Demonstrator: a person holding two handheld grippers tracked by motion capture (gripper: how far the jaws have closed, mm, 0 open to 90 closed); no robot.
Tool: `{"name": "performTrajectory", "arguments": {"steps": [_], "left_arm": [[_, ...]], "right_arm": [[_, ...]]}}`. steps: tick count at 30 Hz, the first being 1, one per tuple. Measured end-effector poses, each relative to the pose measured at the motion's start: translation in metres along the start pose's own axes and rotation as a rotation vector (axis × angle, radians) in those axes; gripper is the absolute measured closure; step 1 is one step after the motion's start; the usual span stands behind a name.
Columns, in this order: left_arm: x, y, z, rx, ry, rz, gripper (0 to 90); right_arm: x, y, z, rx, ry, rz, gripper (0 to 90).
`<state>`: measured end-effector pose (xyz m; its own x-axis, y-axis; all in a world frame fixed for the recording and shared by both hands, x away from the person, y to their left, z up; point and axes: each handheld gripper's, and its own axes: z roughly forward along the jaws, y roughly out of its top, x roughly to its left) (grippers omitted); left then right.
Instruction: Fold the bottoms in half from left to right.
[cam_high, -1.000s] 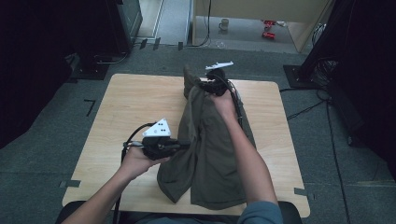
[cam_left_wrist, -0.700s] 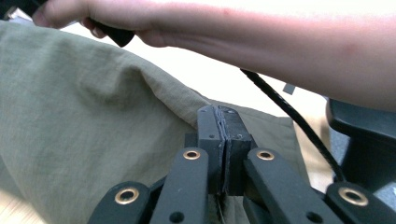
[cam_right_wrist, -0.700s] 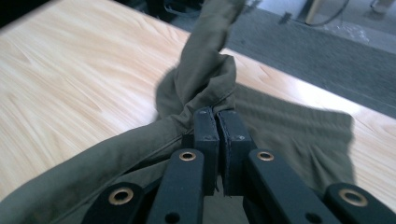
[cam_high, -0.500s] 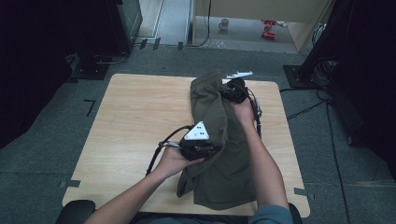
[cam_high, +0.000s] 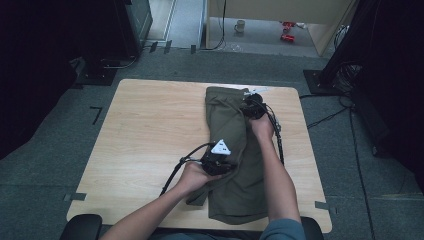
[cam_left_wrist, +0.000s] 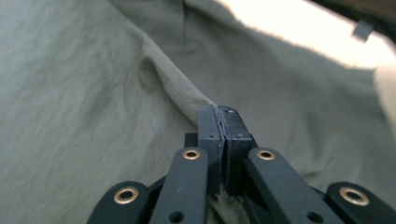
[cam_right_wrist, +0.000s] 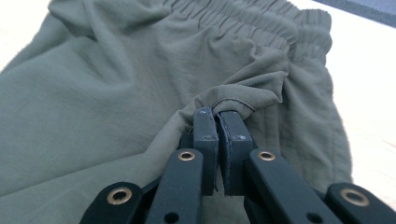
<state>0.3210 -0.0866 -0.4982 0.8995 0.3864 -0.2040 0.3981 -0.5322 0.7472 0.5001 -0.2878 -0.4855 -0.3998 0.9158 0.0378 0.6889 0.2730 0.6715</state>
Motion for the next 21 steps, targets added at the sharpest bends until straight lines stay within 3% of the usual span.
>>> {"name": "performTrajectory", "arguments": {"steps": [10, 11, 21], "left_arm": [[0.018, -0.014, -0.001, 0.052, 0.009, -0.02, 89.2], [0.025, -0.016, -0.005, 0.063, 0.011, -0.023, 89.1], [0.062, -0.032, -0.041, 0.094, 0.036, -0.012, 88.7]], "right_arm": [[0.005, -0.007, 0.013, 0.029, 0.009, 0.007, 86.7], [0.007, -0.011, 0.014, 0.001, 0.006, -0.001, 86.7], [0.016, -0.013, 0.018, -0.014, 0.037, 0.004, 86.6]]}}
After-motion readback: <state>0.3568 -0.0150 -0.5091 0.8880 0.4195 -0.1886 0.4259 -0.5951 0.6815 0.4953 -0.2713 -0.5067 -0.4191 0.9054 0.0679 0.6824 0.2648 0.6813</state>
